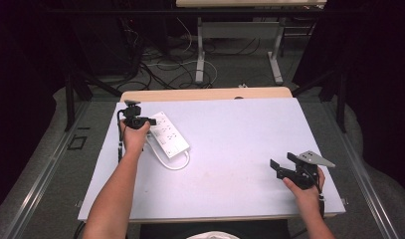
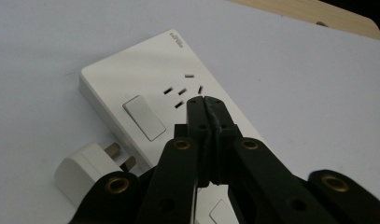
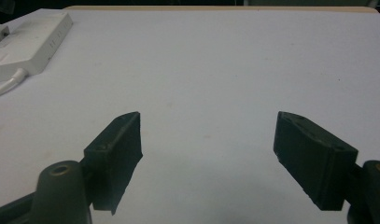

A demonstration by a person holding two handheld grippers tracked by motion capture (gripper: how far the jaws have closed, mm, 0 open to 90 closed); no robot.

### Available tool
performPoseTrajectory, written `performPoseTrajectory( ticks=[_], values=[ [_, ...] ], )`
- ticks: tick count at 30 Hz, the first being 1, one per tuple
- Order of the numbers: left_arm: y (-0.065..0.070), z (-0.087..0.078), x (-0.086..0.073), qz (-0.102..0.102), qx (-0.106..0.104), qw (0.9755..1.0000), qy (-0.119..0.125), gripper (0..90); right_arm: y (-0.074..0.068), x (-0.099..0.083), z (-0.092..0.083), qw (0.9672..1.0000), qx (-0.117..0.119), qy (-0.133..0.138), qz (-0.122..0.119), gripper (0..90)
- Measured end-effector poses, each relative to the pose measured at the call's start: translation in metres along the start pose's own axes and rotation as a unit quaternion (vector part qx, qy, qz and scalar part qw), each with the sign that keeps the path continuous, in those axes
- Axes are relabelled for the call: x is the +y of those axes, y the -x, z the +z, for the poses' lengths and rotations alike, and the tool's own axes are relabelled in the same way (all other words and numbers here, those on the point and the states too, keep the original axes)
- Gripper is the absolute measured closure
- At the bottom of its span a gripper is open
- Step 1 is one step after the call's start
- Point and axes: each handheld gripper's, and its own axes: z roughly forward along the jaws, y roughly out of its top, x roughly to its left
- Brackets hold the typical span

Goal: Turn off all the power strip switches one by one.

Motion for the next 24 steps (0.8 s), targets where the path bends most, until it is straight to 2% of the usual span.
performPoseTrajectory(
  ticks=[2, 3, 8, 10, 13, 14, 15, 16, 20, 21, 22, 24],
  values=[
    [0.000, -0.003, 0.004, 0.003, -0.001, 1.0000, -0.006, 90.0, 0.000, 0.000, 0.000, 1.0000, -0.001, -0.004, -0.001, 22.9],
    [0.001, -0.003, 0.005, 0.003, 0.002, 1.0000, 0.000, 90.0, 0.000, 0.000, 0.000, 1.0000, -0.001, 0.000, 0.000, 22.9],
    [-0.003, -0.005, 0.012, 0.000, 0.003, 1.0000, 0.001, 90.0, 0.000, 0.000, 0.000, 1.0000, -0.001, -0.004, 0.000, 22.9],
    [-0.006, -0.007, 0.015, -0.008, -0.006, 0.9999, -0.004, 90.0, 0.000, 0.000, 0.000, 1.0000, -0.001, -0.001, 0.001, 22.9],
    [-0.007, -0.008, 0.020, -0.007, -0.001, 1.0000, 0.004, 90.0, 0.000, -0.001, 0.001, 0.9999, 0.004, 0.003, 0.010, 22.9],
    [-0.007, -0.009, 0.022, -0.005, -0.004, 1.0000, -0.004, 90.0, -0.001, -0.001, 0.001, 0.9999, 0.003, 0.000, 0.012, 22.9],
    [-0.008, -0.010, 0.023, -0.007, -0.002, 1.0000, 0.001, 90.0, 0.000, -0.001, 0.001, 1.0000, 0.002, -0.002, 0.004, 22.9],
    [-0.009, -0.011, 0.025, -0.007, 0.000, 1.0000, -0.005, 90.0, 0.000, -0.001, 0.002, 1.0000, 0.004, 0.002, 0.006, 22.9],
    [-0.014, -0.008, 0.026, -0.020, -0.002, 0.9998, 0.000, 90.0, -0.001, -0.001, 0.003, 1.0000, 0.006, 0.001, 0.006, 22.9],
    [-0.015, -0.006, 0.025, -0.022, 0.001, 0.9997, 0.008, 90.0, -0.001, -0.001, 0.003, 0.9999, 0.006, 0.002, 0.008, 22.9],
    [-0.016, -0.007, 0.026, -0.022, 0.000, 0.9998, -0.005, 90.0, -0.001, -0.001, 0.003, 1.0000, 0.004, 0.002, 0.008, 22.9],
    [-0.019, -0.005, 0.026, -0.025, -0.001, 0.9997, -0.004, 90.0, -0.001, -0.001, 0.002, 1.0000, 0.003, -0.002, 0.009, 22.9]
  ],
)
